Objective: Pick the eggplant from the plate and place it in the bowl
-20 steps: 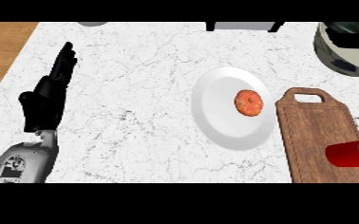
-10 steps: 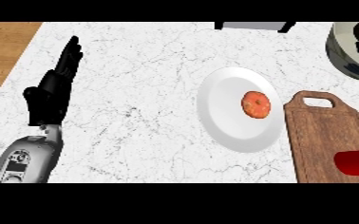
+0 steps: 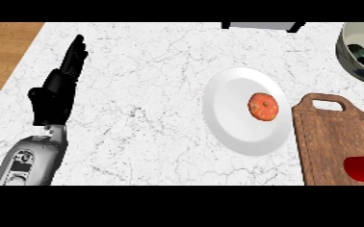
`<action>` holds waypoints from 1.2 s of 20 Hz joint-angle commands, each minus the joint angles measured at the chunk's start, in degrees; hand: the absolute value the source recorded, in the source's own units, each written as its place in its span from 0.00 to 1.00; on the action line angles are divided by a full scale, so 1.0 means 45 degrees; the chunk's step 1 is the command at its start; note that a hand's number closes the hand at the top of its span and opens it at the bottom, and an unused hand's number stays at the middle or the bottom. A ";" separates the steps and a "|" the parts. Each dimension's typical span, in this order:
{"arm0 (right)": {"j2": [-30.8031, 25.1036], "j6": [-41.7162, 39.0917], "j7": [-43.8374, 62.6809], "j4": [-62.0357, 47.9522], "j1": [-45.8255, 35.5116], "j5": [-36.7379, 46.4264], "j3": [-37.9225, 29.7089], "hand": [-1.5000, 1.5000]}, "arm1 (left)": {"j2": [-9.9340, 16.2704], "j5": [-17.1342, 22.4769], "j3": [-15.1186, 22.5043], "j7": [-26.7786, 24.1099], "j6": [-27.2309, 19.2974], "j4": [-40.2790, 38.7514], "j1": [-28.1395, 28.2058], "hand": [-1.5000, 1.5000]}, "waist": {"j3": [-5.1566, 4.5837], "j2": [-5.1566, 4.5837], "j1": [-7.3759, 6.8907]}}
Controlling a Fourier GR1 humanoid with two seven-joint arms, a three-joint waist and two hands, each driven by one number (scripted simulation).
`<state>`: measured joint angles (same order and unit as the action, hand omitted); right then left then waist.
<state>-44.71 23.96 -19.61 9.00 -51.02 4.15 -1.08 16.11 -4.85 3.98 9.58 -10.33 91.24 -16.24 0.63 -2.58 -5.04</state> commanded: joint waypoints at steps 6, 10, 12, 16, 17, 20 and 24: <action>-0.0165 -0.1398 -0.1932 -0.0214 0.0047 -0.1468 -0.1642 0.00 | 0.0020 0.0084 -0.0052 -0.0036 0.0176 -0.0041 0.0130 0.50 | 0.0002 0.0021 -0.0056; -0.1089 -0.2657 -0.2430 -0.0431 0.0373 -0.2171 -0.2431 0.00 | 0.0020 0.0157 -0.0331 -0.0214 0.0096 -0.0311 0.0203 0.50 | -0.0020 0.0110 0.0254; -0.1337 -0.3354 -0.2576 -0.0514 0.0491 -0.2369 -0.2650 0.00 | -0.0180 -0.0188 -0.0140 0.0026 -0.0260 -0.0102 0.0084 0.50 | -0.0022 0.0166 0.0333; -0.1735 -0.4443 -0.3148 -0.0799 0.1273 -0.2903 -0.3237 0.00 | -0.0216 -0.0257 -0.0002 0.0112 -0.0243 0.0250 0.0355 0.50 | -0.0003 0.0187 0.0367; -0.1954 -0.4848 -0.3224 -0.0716 0.1241 -0.3138 -0.3477 0.00 | 0.0032 -0.0073 -0.0219 0.0018 -0.0005 0.0232 0.0711 0.50 | -0.0029 0.0253 0.0403; -0.2265 -0.6500 -0.3879 -0.0691 0.1861 -0.3605 -0.3931 0.00 | -0.0376 -0.0488 0.0067 0.0011 -0.0401 -0.0093 0.0462 0.50 | -0.0032 0.0299 0.0713; -0.2716 -0.7801 -0.4280 -0.0716 0.2690 -0.3565 -0.3932 0.00 | 0.0026 -0.0159 -0.0455 0.0115 -0.0054 -0.0050 0.0390 0.50 | -0.0051 0.0334 0.0685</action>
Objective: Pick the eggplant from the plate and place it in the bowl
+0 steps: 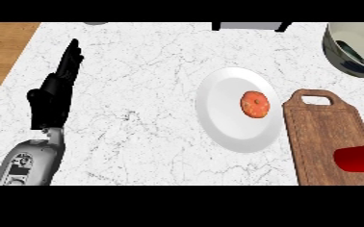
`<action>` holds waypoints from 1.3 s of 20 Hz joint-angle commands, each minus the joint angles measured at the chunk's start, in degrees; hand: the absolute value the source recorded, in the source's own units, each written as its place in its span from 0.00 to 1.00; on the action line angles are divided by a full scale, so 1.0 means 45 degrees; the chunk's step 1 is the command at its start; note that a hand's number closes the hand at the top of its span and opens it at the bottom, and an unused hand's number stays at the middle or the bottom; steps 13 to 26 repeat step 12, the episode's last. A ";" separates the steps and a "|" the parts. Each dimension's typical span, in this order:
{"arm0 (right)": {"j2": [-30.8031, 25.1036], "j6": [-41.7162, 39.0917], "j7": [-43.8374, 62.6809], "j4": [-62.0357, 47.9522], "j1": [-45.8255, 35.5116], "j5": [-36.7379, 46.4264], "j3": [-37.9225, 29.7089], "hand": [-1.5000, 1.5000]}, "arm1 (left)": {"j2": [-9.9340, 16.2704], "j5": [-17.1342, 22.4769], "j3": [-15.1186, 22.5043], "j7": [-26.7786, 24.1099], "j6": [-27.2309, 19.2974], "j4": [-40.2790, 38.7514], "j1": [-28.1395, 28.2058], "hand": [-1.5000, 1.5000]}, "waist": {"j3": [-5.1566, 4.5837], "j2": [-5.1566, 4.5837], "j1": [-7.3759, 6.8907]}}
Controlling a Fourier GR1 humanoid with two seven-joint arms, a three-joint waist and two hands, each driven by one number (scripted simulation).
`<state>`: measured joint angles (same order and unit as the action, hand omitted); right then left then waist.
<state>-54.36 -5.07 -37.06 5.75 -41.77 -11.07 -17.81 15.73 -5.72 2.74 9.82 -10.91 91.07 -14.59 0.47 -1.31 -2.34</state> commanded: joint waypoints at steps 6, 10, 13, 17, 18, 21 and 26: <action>-0.0343 -0.2595 -0.1961 0.0124 0.1934 -0.0197 -0.0293 0.00 | 0.0349 0.0381 -0.0694 -0.0243 0.0413 -0.0241 0.0020 0.50 | -0.0021 0.0077 0.0172; 0.0037 -0.2498 -0.2072 0.0269 0.2106 -0.0144 -0.0290 0.00 | -0.0285 -0.0413 0.0145 0.0263 -0.0049 0.0444 0.0592 0.50 | -0.0045 0.0171 0.0172; -0.0430 -0.2975 -0.1907 0.0173 0.2263 -0.0141 -0.0335 0.00 | -0.0383 -0.0390 0.0006 0.0022 -0.0185 0.0604 0.0741 0.50 | -0.0041 0.0164 0.0140; -0.0430 -0.2975 -0.1907 0.0173 0.2263 -0.0141 -0.0335 0.00 | -0.0383 -0.0390 0.0006 0.0022 -0.0185 0.0604 0.0741 0.50 | -0.0041 0.0164 0.0140; -0.0430 -0.2975 -0.1907 0.0173 0.2263 -0.0141 -0.0335 0.00 | -0.0383 -0.0390 0.0006 0.0022 -0.0185 0.0604 0.0741 0.50 | -0.0041 0.0164 0.0140; -0.0430 -0.2975 -0.1907 0.0173 0.2263 -0.0141 -0.0335 0.00 | -0.0383 -0.0390 0.0006 0.0022 -0.0185 0.0604 0.0741 0.50 | -0.0041 0.0164 0.0140; -0.0430 -0.2975 -0.1907 0.0173 0.2263 -0.0141 -0.0335 0.00 | -0.0383 -0.0390 0.0006 0.0022 -0.0185 0.0604 0.0741 0.50 | -0.0041 0.0164 0.0140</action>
